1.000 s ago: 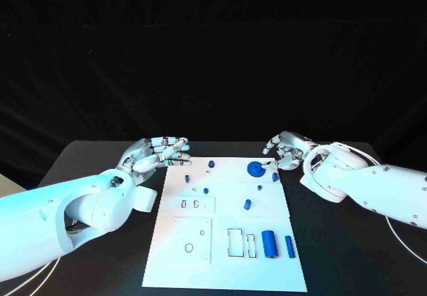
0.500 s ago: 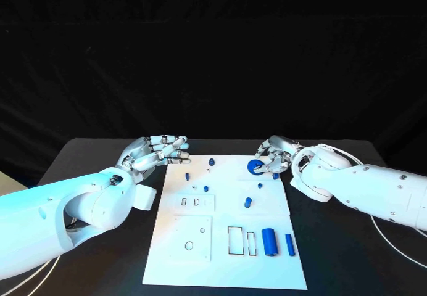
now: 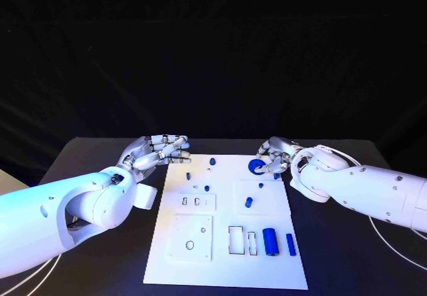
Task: Assemble the parts on the task board
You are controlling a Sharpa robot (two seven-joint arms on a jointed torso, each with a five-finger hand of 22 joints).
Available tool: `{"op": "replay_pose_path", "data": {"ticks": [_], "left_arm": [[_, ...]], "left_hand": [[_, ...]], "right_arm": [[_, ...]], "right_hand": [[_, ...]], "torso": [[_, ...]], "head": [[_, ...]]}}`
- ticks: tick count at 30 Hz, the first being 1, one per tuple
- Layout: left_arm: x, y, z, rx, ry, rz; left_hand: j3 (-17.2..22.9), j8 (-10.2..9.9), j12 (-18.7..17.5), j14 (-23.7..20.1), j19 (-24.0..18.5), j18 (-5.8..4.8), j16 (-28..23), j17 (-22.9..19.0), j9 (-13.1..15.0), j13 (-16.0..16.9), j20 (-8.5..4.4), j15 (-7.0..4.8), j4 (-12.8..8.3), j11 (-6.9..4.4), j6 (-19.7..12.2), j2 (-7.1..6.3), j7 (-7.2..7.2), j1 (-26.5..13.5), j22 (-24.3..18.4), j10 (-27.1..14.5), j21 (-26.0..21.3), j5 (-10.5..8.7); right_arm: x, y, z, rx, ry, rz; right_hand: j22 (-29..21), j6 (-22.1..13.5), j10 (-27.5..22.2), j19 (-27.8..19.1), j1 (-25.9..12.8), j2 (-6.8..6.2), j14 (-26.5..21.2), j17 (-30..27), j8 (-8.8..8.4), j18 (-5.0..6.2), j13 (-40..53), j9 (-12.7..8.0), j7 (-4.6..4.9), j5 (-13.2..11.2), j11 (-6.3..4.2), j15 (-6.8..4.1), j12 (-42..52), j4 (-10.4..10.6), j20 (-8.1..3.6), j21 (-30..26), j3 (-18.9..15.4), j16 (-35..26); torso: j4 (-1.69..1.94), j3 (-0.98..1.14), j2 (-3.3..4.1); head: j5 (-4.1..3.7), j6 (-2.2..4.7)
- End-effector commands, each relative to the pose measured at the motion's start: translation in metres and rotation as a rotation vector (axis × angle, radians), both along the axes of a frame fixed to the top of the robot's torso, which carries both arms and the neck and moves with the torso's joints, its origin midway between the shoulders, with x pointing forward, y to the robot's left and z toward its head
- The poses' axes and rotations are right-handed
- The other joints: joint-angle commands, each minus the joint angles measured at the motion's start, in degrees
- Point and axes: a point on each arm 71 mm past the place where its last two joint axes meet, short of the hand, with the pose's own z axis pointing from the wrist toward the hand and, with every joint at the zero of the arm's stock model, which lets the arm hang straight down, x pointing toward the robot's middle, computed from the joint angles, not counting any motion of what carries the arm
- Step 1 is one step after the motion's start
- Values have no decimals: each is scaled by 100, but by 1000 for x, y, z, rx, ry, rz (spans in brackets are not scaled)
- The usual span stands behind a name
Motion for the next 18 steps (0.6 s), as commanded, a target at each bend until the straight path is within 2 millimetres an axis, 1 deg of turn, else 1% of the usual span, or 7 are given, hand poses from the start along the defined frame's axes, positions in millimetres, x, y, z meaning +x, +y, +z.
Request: {"op": "replay_pose_path", "data": {"ticks": [1,2,6,8,9,13,18], "left_arm": [[0,-1,2,-4,-9,-10],[0,-1,2,-3,-9,-10],[0,-1,2,-4,-8,-10],[0,-1,2,-4,-8,-10],[0,-1,2,-4,-8,-11],[0,-1,2,-4,-8,-10],[0,-1,2,-4,-7,-9]], "left_hand": [[-21,-5,-11,-28,-9,76,-27,8,-5,3,15,9,-1,-3,-42,12,302,-35,-6,-21,4,-8],[-21,-5,-11,-28,-9,76,-27,8,-5,3,15,9,-1,-3,-42,12,302,-35,-6,-21,4,-8],[-21,-5,-11,-28,-9,76,-27,8,-5,3,15,9,-1,-3,-42,12,302,-35,-6,-21,4,-8],[-21,-5,-11,-28,-9,76,-27,8,-5,3,15,9,-1,-3,-42,12,302,-35,-6,-21,4,-8],[-21,-5,-11,-28,-9,76,-27,8,-5,3,15,9,-1,-3,-42,12,302,-35,-6,-21,4,-8],[-21,-5,-11,-28,-9,76,-27,8,-5,3,15,9,-1,-3,-42,12,302,-35,-6,-21,4,-8],[-19,-5,-12,-42,-13,74,-32,14,-5,2,17,11,0,-1,-45,18,304,-32,-8,-25,4,-8]], "right_arm": [[1,0,0,-14,-13,0],[1,0,0,-16,-12,0],[2,0,-3,-21,-4,-2],[3,0,-4,-23,1,-2],[3,0,-5,-24,4,-2],[3,0,-7,-27,13,-1],[3,1,-9,-33,23,3]], "right_hand": [[1508,-12,-17,610,48,29,564,1279,-5,-80,556,-10,17,3,19,39,-21,25,51,25,9,39],[1508,-12,-17,610,48,29,564,1279,-5,-80,556,-10,17,3,19,39,-21,25,51,25,9,39],[1508,-3,-18,610,61,48,565,1283,-1,-80,557,-12,16,3,18,39,-22,27,52,25,21,42],[1508,3,-17,610,72,67,564,1282,2,-80,558,-14,15,4,17,39,-22,28,53,25,34,42],[1508,6,-17,610,77,73,564,1281,3,-80,559,-15,14,4,16,39,-21,28,53,25,39,41],[1508,22,-11,610,94,96,564,1284,9,-80,567,-17,10,3,13,38,-17,27,54,25,59,44],[1508,188,7,610,135,152,561,1278,87,-80,584,-13,-36,1,-24,12,-12,23,39,25,142,43]], "torso": [[-3,-2,-1],[-7,2,-2],[-11,4,3],[-10,6,3],[-6,10,2],[-4,8,0],[-12,10,3]], "head": [[10,0],[15,1],[20,9],[22,7],[23,-6],[28,-11],[44,-11]]}}
